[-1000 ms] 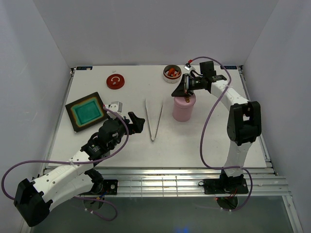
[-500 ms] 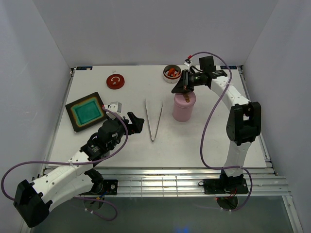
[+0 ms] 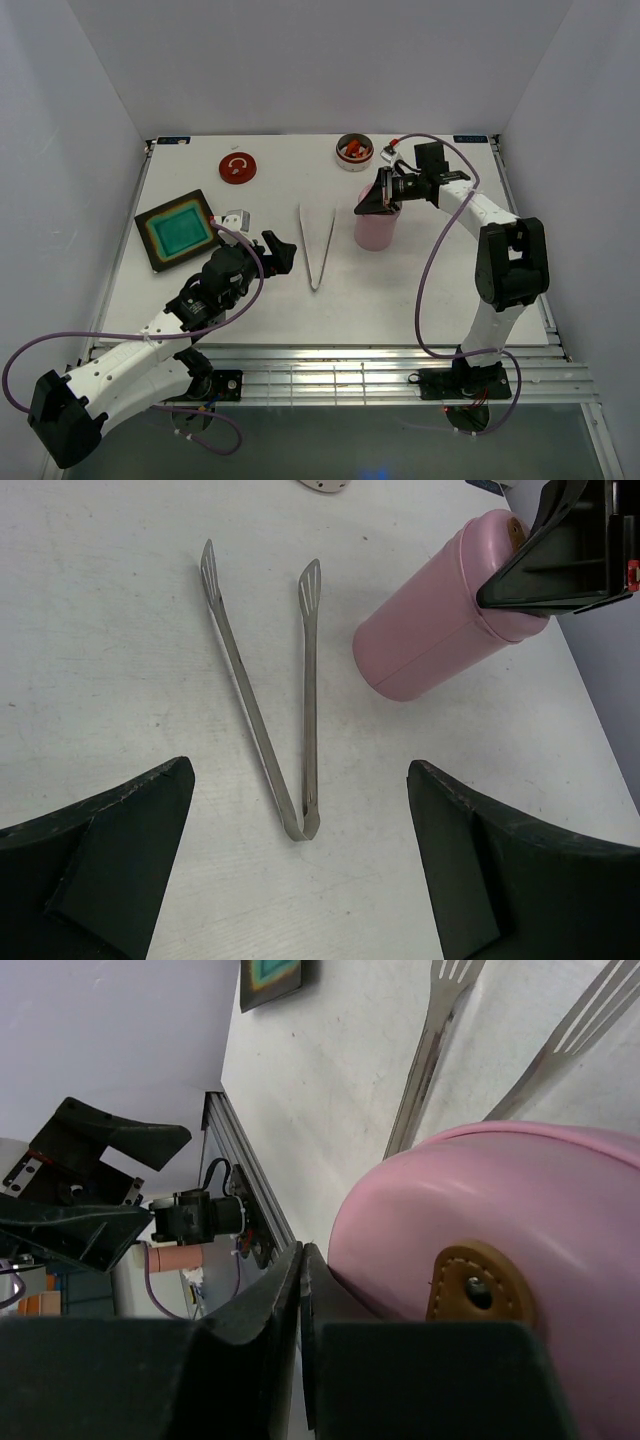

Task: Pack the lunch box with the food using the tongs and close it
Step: Close the box lid on the packing box.

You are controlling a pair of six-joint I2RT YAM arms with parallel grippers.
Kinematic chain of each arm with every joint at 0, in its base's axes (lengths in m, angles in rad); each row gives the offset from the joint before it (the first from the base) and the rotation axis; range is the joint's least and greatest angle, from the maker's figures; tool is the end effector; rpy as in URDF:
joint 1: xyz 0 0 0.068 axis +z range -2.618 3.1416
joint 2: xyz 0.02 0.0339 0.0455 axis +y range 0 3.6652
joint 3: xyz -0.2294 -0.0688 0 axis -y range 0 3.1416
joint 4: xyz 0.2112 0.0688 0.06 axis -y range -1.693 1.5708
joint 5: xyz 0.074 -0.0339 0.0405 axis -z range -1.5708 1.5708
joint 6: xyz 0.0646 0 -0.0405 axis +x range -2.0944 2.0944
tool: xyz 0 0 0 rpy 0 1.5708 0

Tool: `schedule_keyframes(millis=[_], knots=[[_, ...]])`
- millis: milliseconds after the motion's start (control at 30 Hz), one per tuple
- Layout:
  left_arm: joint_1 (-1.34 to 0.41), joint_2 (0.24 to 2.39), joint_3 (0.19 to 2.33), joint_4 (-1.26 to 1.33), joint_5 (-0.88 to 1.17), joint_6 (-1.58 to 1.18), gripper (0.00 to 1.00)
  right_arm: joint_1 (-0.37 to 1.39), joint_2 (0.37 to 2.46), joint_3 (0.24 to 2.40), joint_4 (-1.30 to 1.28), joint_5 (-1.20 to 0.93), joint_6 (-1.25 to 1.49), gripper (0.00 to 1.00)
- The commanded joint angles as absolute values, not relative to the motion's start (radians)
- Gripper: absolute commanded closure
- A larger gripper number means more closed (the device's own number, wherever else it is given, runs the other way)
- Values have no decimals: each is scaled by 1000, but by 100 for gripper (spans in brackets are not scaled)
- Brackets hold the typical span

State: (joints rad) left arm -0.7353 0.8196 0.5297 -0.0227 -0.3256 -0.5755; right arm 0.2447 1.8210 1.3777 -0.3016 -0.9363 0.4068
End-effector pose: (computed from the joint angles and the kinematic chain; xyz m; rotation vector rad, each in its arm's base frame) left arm 0.1708 -0.1266 0.2367 -0.0746 1.9085 -0.5942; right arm 0.3521 0.1415 0.2232 -0.3184 2.3097 1.4096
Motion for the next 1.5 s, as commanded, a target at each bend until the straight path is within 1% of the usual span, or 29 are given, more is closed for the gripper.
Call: schedule_keyframes(millis=[0, 267, 367, 400, 467, 633, 700, 867, 933, 1067, 1267, 1467], knots=[[-736, 810, 522, -21, -339, -571, 2, 235, 1870, 1321, -229, -943, 388, 92], [-735, 808, 520, -23, -345, -574, 2, 229, 1815, 1324, -238, -934, 396, 92], [-736, 808, 522, -21, -345, -575, 2, 229, 1796, 1406, -290, -930, 387, 92], [-736, 808, 520, -21, -344, -575, 2, 229, 1795, 1475, -316, -925, 382, 92], [-736, 808, 522, -21, -342, -575, 2, 229, 1795, 1546, -385, -895, 370, 92], [-736, 799, 518, -21, -341, -578, 2, 229, 1851, 1747, -521, -831, 341, 92], [-736, 796, 518, -21, -341, -577, 2, 232, 1879, 1746, -531, -828, 341, 92], [-736, 792, 518, -23, -344, -575, 2, 250, 1898, 1602, -453, -807, 348, 92], [-736, 792, 518, -21, -341, -575, 2, 259, 1927, 1577, -445, -793, 347, 92], [-736, 793, 517, -23, -341, -575, 2, 268, 1994, 1583, -486, -778, 318, 92], [-736, 790, 518, -25, -353, -575, 2, 268, 1982, 1566, -492, -758, 305, 92], [-736, 798, 518, -26, -354, -575, 2, 264, 1935, 1617, -503, -776, 305, 92]])
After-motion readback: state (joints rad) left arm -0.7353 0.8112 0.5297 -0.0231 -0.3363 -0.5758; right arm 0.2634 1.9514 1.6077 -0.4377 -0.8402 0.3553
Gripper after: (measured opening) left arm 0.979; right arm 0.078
